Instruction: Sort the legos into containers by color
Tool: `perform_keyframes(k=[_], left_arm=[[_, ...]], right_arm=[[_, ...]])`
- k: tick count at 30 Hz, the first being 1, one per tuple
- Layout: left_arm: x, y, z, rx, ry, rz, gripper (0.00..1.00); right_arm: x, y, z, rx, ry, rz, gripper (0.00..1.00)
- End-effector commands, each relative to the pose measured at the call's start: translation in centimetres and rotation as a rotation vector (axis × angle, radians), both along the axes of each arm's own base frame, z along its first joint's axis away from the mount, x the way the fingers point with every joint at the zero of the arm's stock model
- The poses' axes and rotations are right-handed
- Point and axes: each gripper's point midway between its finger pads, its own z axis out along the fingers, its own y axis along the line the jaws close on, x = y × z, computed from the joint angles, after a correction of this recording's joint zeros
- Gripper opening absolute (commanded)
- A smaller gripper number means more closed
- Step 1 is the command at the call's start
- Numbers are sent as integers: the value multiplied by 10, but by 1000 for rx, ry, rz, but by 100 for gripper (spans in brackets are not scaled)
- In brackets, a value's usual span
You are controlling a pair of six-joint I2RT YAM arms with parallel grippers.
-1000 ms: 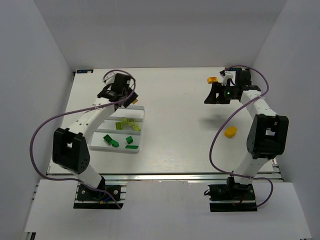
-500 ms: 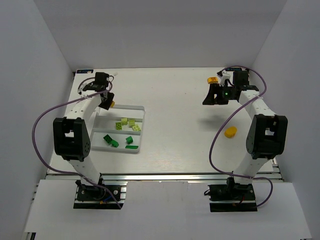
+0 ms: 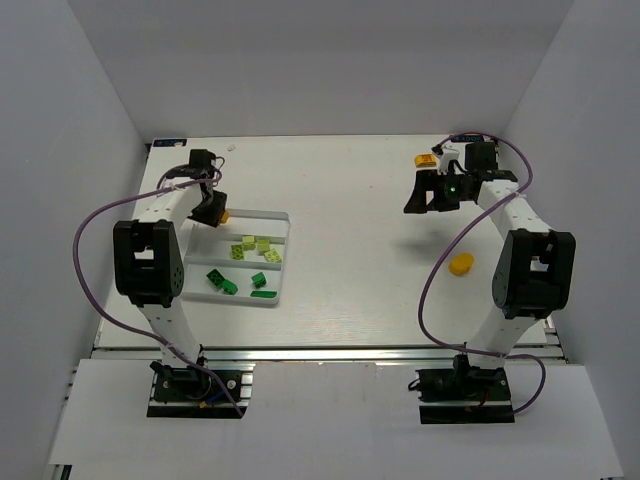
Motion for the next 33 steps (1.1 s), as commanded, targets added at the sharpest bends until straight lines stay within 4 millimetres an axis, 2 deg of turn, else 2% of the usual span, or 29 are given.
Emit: perform_keyframes(k=[1,3,4,5,8,9,12,13,14,15,16,17,18,19,20,21,23,24,25,26,27,29,30,31,33], left_arm=[[10,-1,19,-19,-56,1,55],[8,-2,21,-24,-69,-3,62],[8,-2,22,-26,-78,-3,68],[2,-3,15,-30,-63,-4,71],[-2,0,16,-38,-70,-1,78],[-3,-3,17,-51,-72,-9,78],[6,-5,42,-41,-149,-68,75],[13,-10,62,-31,-215,-151,72],[18,-14,76,-24,-264,-199,61],[16,-17,84,22,-289,-325,50],[30,-35,108,-1,-423,-459,37],[27,-50,134,-10,-524,-571,25],[23,-60,144,-9,-580,-656,16],[19,-69,146,0,-649,-738,17],[8,-88,156,-63,-714,-839,21],[-5,-100,171,-69,-777,-908,40],[-25,-117,167,-126,-805,-991,60],[-36,-120,175,-129,-830,-1022,65],[-45,-122,165,-151,-816,-1036,69],[-52,-125,162,-168,-813,-1045,70],[-64,-126,159,-178,-820,-1052,71],[-73,-125,158,-171,-824,-1052,73],[-76,-124,157,-165,-826,-1050,74],[-81,-124,161,-156,-845,-1053,75],[-87,-123,153,-159,-831,-1054,75]], right_arm=[[4,-5,21,-55,-78,47,89],[6,-9,24,-88,-96,47,89],[7,-12,25,-107,-111,58,89],[7,-13,28,-118,-120,59,89],[11,-18,36,-144,-154,58,89],[12,-19,37,-151,-157,56,89],[14,-30,45,-205,-170,38,89],[13,-36,48,-230,-174,21,89],[13,-43,49,-260,-177,5,86],[14,-59,49,-322,-172,-42,76],[12,-68,49,-352,-169,-56,68],[8,-77,47,-382,-153,-67,55],[7,-99,44,-438,-131,-115,42],[4,-106,40,-451,-100,-115,27],[-7,-109,42,-454,-45,-97,26],[-12,-121,41,-461,-15,-95,34],[-26,-123,30,-452,75,-31,55],[-43,-120,31,-433,138,19,74],[-49,-122,27,-435,156,80,81],[-51,-121,36,-429,136,133,87],[-68,-112,39,-386,118,295,89],[-76,-109,44,-387,29,437,89],[-85,-105,30,-385,2,524,89],[-88,-107,33,-459,-147,698,89],[-97,-110,20,-549,-257,882,89]])
